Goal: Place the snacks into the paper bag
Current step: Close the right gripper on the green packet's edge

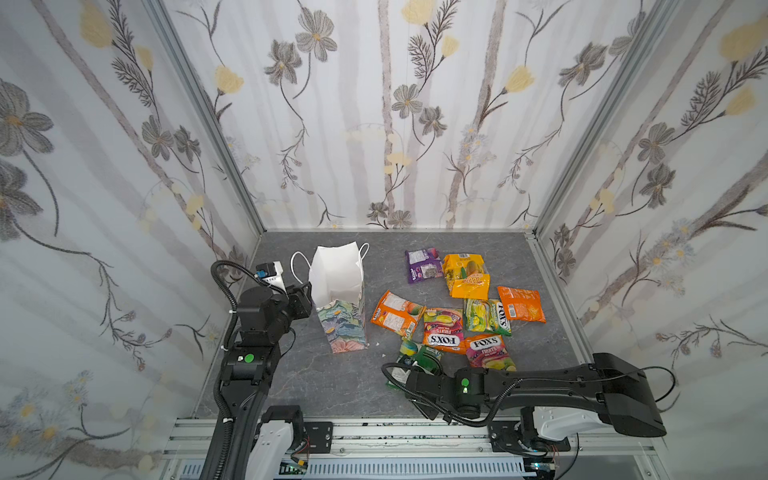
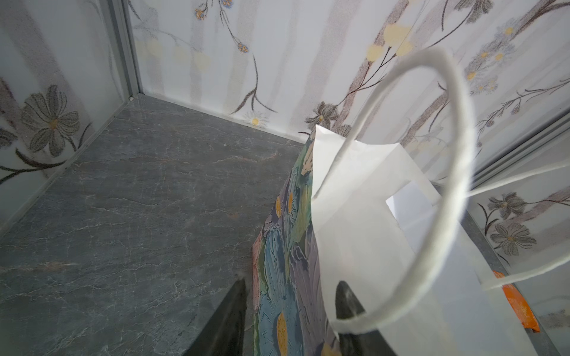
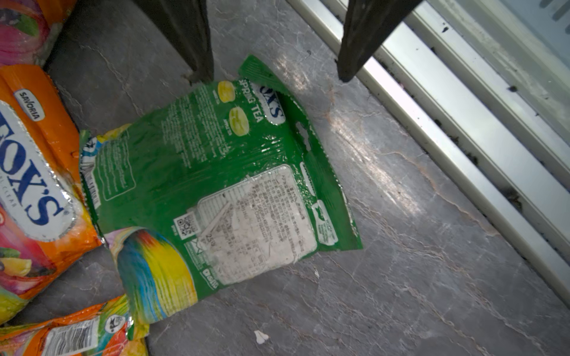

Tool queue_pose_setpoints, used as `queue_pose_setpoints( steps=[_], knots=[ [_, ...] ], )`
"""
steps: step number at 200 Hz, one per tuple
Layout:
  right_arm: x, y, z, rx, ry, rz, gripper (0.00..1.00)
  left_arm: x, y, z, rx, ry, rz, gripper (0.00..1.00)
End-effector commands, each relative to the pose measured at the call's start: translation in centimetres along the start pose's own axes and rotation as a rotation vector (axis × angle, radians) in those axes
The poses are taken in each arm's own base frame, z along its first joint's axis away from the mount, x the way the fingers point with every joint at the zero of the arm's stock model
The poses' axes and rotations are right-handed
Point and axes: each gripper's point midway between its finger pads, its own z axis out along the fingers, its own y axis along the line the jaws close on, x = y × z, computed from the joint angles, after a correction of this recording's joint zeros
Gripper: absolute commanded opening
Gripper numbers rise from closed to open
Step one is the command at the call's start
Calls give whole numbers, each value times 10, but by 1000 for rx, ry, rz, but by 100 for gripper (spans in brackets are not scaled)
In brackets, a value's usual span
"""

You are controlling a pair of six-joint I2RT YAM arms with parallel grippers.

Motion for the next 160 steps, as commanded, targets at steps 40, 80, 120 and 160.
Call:
queue_pose_setpoints(
  steps=[40, 80, 120, 160],
  knots=[
    [16, -10, 17, 79, 54, 21, 68, -3, 2, 2, -10, -11, 1, 46],
    [27, -11, 26, 79, 77, 18, 69, -3, 2, 2, -10, -11, 0, 46],
    [33, -20, 33, 133, 88, 26, 68, -3, 2, 1, -13, -15, 2, 46],
    [29, -20, 33, 144, 72, 45, 63, -4, 2, 0, -14, -19, 3, 46]
  ],
)
